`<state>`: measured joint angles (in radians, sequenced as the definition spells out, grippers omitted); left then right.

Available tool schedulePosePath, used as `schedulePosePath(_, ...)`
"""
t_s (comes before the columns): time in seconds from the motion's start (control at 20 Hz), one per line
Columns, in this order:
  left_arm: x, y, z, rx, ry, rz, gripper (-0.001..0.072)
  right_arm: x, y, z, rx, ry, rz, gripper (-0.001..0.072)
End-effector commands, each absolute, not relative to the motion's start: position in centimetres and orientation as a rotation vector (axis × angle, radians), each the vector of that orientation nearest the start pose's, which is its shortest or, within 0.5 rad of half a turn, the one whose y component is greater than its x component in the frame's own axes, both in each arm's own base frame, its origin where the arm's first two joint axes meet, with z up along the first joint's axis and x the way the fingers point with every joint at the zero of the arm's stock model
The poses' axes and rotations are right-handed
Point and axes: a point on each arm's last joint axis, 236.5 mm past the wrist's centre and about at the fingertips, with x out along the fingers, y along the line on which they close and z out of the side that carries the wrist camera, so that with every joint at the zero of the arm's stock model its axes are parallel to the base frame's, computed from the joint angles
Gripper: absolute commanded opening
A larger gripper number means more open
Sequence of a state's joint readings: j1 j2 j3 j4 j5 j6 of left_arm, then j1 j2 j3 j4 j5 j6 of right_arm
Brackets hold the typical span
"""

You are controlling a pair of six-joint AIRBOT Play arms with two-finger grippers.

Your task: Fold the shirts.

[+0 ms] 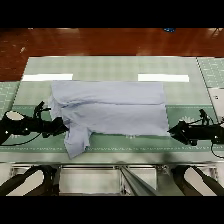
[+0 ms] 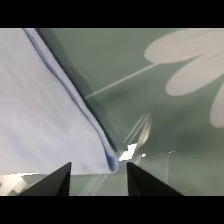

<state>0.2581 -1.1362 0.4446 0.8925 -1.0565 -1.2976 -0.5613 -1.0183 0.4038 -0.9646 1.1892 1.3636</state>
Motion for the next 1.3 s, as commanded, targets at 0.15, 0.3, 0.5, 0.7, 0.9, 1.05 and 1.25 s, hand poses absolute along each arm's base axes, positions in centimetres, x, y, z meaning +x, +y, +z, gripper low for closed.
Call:
schedulePosePath(0.15,22.4,-7.6,-11.2,-0.751,1.522,-0.175,0.0015,24.6,6.0,-11.1,0.992,1.431,0.051,0.0396)
schedulePosePath(0.3,24.0,-7.1,-10.2,-0.732,1.483,-0.183,0.0015,27.5,8.2,-8.7,0.890,1.404,0.232,0.0017)
schedulePosePath(0.5,29.8,-5.8,-4.0,-0.710,1.328,-0.255,0.0015,29.1,6.5,-5.4,0.727,1.394,0.274,0.0017)
schedulePosePath(0.7,36.1,-4.2,1.8,-0.667,1.128,-0.255,0.0015,34.2,5.1,-1.9,0.713,1.250,0.269,0.0017)
schedulePosePath(0.9,40.3,-3.0,2.3,-0.677,1.105,-0.238,0.0015,39.1,5.0,-0.4,0.759,1.168,0.302,0.0017)
schedulePosePath(1.05,43.9,-3.1,0.3,-0.709,1.153,-0.256,0.0015,42.3,5.8,-1.6,0.755,1.181,0.311,0.0017)
schedulePosePath(1.25,48.4,-4.2,-1.2,-0.725,1.216,-0.302,0.0015,46.5,5.8,-2.3,0.778,1.166,0.307,0.0017)
